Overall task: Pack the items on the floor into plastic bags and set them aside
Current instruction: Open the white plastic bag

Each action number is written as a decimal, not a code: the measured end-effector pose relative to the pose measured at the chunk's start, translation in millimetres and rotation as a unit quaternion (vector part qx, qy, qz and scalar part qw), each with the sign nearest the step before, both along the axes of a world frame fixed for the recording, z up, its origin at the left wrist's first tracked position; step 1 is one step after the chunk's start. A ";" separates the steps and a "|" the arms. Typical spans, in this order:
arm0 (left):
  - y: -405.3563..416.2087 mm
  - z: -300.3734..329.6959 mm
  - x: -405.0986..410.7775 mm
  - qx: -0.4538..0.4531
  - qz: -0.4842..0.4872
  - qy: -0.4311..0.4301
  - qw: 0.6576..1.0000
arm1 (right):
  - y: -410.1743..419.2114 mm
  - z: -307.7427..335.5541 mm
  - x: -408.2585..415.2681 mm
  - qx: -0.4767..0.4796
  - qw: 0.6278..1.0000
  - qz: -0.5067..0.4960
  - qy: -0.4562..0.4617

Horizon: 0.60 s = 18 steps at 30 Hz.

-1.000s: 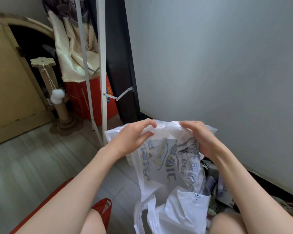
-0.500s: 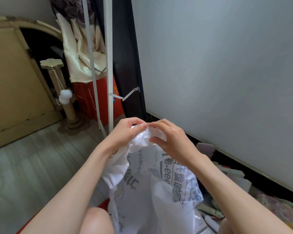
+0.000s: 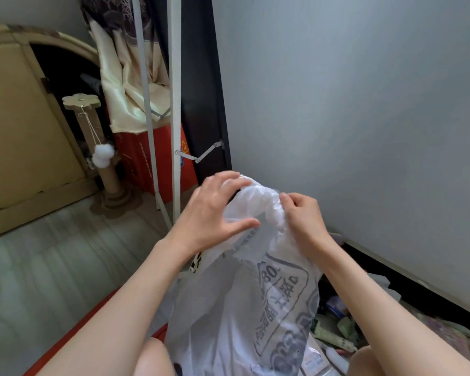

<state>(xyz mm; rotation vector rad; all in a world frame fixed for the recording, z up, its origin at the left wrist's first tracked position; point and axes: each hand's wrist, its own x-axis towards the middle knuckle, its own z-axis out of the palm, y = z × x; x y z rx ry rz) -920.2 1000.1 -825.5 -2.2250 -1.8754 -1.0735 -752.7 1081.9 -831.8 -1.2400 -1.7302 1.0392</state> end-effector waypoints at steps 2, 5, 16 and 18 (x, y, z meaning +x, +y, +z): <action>1.9 -6.5 7.2 -0.050 -0.013 -0.014 0.999 | 0.7 4.0 1.6 -0.034 0.998 0.015 0.045; 5.0 -7.9 10.1 -0.037 0.027 -0.091 0.995 | -0.5 8.7 5.3 -0.095 0.991 0.054 0.081; 1.8 -0.3 5.2 -0.127 0.051 -0.182 0.974 | 16.1 7.0 33.6 0.059 0.981 -0.043 -0.180; 3.5 0.4 3.8 -0.106 0.069 -0.230 0.965 | 7.9 7.3 31.9 0.126 0.982 0.004 -0.142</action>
